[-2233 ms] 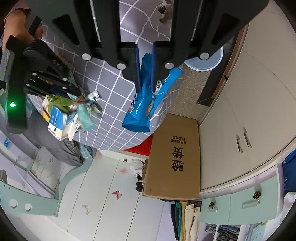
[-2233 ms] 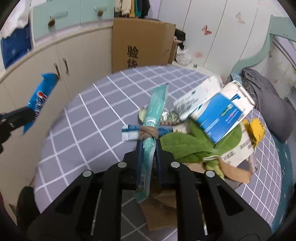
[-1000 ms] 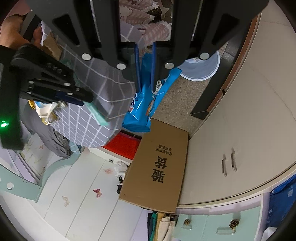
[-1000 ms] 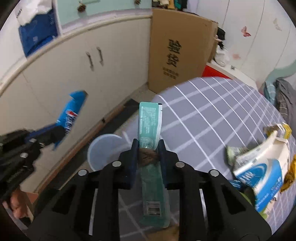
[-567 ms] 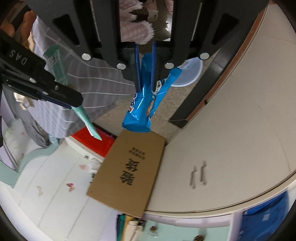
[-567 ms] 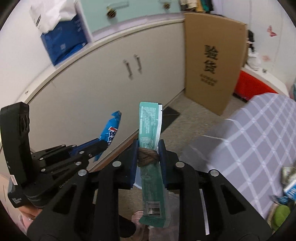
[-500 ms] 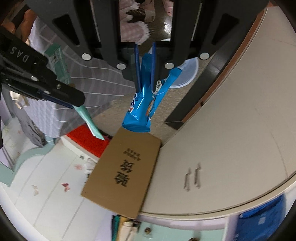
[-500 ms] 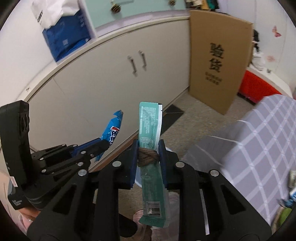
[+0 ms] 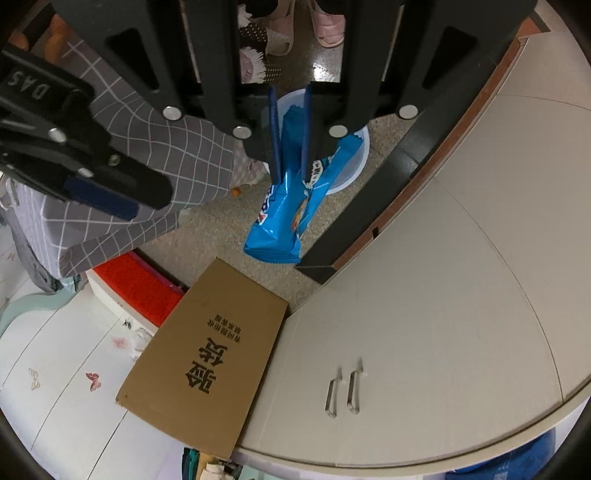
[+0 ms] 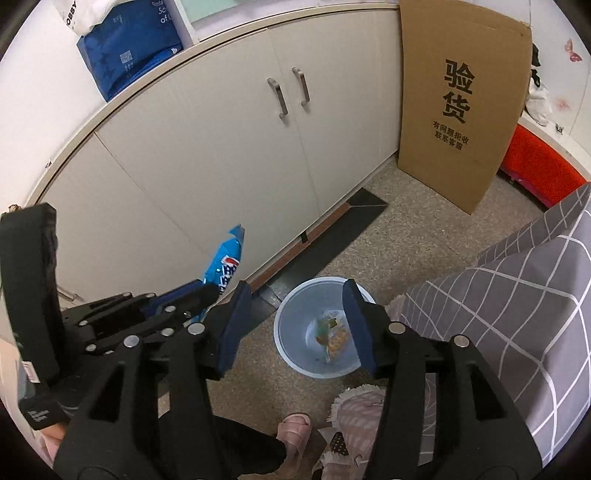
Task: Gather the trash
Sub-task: 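Carry the wrapper and tube over the blue bucket and release both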
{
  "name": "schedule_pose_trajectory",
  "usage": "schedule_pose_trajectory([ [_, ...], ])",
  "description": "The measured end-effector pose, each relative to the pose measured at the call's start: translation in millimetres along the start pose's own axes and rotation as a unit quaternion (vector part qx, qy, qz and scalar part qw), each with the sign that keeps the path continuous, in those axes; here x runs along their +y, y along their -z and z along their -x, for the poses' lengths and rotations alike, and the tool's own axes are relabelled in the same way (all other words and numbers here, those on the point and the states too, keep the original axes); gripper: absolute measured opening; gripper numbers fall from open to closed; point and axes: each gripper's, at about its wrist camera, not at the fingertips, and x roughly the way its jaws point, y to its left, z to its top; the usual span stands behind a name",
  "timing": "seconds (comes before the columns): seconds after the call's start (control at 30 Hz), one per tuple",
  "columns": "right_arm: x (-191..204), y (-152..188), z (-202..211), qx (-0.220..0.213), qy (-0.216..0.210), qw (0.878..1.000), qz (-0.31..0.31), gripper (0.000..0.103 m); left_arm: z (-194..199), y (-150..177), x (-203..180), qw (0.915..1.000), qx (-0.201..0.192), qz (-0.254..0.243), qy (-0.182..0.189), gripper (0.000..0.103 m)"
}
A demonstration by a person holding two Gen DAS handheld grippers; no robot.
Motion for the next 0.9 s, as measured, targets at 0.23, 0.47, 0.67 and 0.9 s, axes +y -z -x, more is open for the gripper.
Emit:
schedule_pose_trajectory([
  [0.23,-11,1,1,-0.009,0.011,0.999,-0.031,0.059,-12,0,-10,0.9998,0.016,-0.008,0.004,0.01],
  [0.47,-14,2,3,-0.016,0.029,0.999,-0.042,0.062,-16,-4,-18,0.9996,0.024,-0.011,0.009,0.01],
  [0.67,-15,4,3,-0.017,0.032,0.998,-0.045,0.063,-18,-11,-20,0.9995,0.026,-0.011,0.011,0.01],
  [0.9,-18,3,8,-0.029,0.033,0.998,-0.055,0.063,-21,-18,-27,0.9996,0.02,-0.018,0.013,0.011],
])
